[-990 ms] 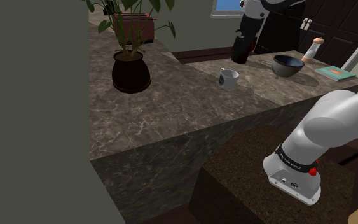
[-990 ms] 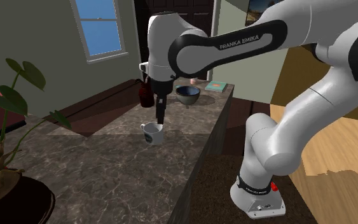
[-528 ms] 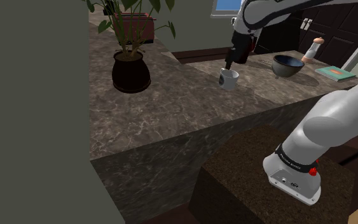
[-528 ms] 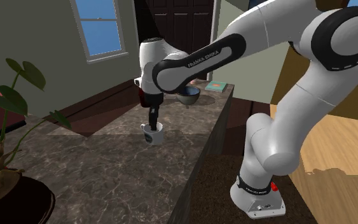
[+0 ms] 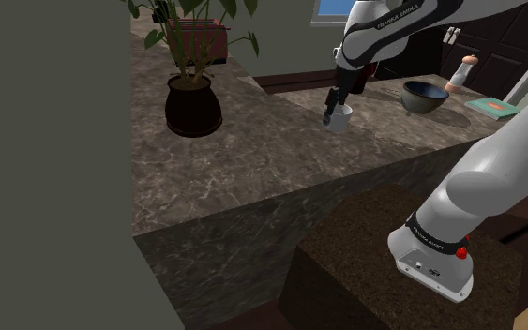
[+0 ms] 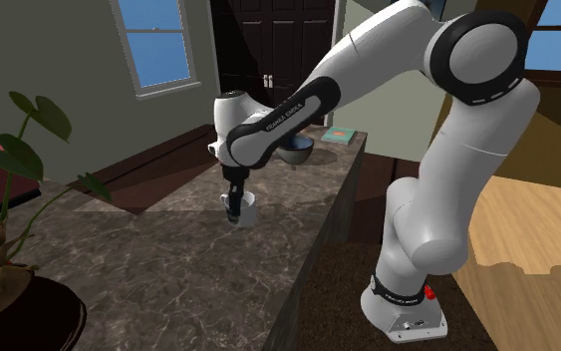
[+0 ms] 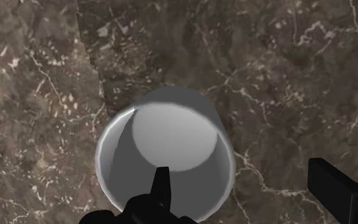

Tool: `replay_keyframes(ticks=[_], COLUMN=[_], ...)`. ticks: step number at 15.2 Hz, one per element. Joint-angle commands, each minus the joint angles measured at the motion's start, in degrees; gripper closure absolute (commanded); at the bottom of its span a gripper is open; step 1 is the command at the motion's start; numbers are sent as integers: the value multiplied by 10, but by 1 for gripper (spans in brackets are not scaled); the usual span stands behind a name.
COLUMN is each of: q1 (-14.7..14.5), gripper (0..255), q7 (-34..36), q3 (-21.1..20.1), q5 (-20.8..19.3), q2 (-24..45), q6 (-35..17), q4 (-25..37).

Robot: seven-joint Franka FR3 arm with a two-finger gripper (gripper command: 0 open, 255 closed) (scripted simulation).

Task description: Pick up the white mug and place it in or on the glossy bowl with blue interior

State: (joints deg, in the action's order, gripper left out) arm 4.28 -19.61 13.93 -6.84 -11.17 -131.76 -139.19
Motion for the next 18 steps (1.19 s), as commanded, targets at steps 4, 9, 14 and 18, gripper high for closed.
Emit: replay_keyframes(ticks=[4, 9, 14, 18], q1=[0, 0, 0, 0], gripper=[0, 0, 255, 255], q7=[-5, -5, -5, -5], q3=[4, 4, 4, 4], q5=[5, 5, 5, 5], q2=[30, 33, 33, 33], q6=[-44, -48, -48, -48], q4=[-14, -15, -15, -15])
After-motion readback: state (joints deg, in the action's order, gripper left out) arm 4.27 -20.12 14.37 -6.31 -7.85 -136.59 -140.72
